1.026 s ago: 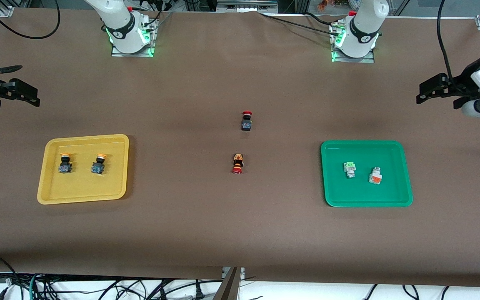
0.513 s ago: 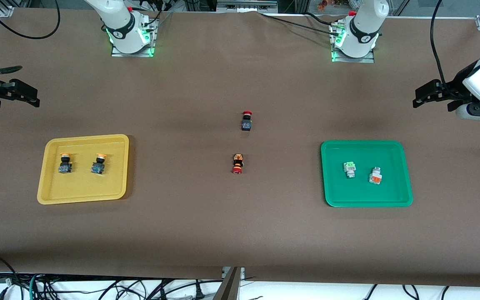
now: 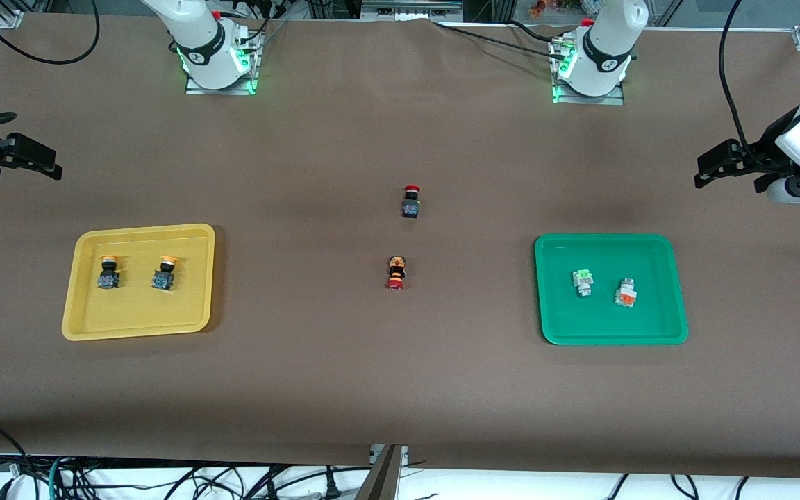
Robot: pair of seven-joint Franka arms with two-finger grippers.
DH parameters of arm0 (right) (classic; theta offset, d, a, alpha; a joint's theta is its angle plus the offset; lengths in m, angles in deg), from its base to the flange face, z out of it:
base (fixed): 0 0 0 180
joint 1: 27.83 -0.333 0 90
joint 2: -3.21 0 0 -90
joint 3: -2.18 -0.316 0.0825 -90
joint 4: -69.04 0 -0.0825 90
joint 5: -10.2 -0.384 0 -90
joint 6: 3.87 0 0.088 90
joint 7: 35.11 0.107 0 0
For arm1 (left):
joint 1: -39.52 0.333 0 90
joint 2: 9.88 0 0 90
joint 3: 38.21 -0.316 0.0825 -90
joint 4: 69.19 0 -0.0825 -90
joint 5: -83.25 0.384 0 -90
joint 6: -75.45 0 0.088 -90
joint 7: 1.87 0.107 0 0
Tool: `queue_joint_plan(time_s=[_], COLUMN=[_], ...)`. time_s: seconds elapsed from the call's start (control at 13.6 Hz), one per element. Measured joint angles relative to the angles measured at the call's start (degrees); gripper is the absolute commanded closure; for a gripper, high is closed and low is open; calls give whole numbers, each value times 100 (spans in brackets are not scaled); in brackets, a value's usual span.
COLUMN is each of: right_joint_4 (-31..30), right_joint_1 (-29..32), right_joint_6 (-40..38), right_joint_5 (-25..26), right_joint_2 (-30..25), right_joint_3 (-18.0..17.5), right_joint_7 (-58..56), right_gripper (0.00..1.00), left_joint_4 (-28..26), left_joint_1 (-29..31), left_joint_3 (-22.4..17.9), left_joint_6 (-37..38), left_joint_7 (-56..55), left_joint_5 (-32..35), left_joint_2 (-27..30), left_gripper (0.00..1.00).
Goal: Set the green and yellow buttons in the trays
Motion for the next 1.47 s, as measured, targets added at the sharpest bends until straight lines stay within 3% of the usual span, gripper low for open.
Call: queue_joint_plan(time_s=[1.47], right_joint_4=[9], right_joint_1=[2], right_joint_6=[4], right_joint_5=[-17], right_joint_2=[9], right_joint_3=[-1], right_joint_7=[0], right_gripper=[0], left_joint_4=[303], left_joint_1=[7], left_joint_3=[-41], left_joint_6=[-81], left_joint_7=[-207], left_joint_5=[124], left_joint_2=[-335], left_gripper=[0])
